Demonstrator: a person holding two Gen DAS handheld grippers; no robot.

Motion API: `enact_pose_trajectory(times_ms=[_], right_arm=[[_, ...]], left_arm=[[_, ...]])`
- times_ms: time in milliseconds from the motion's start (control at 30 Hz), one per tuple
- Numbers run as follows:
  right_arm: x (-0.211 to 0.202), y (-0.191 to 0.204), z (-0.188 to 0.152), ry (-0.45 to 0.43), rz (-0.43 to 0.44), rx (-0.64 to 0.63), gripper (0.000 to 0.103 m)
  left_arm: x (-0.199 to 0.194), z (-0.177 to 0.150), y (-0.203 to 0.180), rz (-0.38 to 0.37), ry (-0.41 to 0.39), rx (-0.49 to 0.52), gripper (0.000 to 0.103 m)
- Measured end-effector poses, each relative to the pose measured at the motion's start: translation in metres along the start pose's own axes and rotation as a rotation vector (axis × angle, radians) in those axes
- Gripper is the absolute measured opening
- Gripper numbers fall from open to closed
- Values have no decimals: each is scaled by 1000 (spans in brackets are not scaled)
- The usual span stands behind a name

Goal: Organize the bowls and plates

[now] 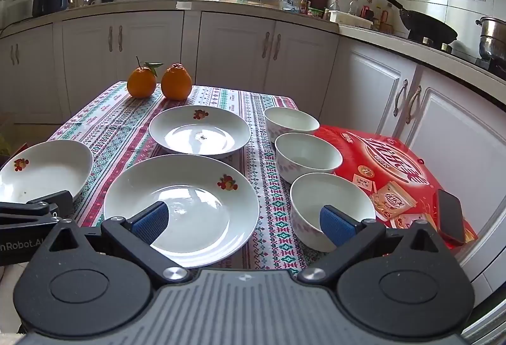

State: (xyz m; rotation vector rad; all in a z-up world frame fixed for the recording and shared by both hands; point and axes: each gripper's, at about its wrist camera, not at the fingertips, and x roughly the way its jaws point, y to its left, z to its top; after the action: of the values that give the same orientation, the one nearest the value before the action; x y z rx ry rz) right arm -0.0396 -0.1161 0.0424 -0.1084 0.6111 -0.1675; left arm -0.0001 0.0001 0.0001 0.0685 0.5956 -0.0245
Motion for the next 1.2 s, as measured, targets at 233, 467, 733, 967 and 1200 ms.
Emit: enact_pose_trajectory(times_ms=[233, 467, 733, 967, 1200], right_arm=[[0, 0, 0, 4, 8, 11, 103], [-1, 0, 0, 5, 8, 12, 103], [-2, 1, 0, 4, 7, 11, 103], [-1, 0, 0, 6, 7, 12, 103], [0, 1, 1, 6, 7, 12, 103]], left_arm=[[0, 0, 0, 0, -2, -2, 102], [0, 0, 0, 1, -3, 0, 102], [-1, 2, -1, 0, -2, -1, 102], [0, 1, -1, -1, -1, -2, 102], [0, 1, -1, 0, -2, -3, 102]])
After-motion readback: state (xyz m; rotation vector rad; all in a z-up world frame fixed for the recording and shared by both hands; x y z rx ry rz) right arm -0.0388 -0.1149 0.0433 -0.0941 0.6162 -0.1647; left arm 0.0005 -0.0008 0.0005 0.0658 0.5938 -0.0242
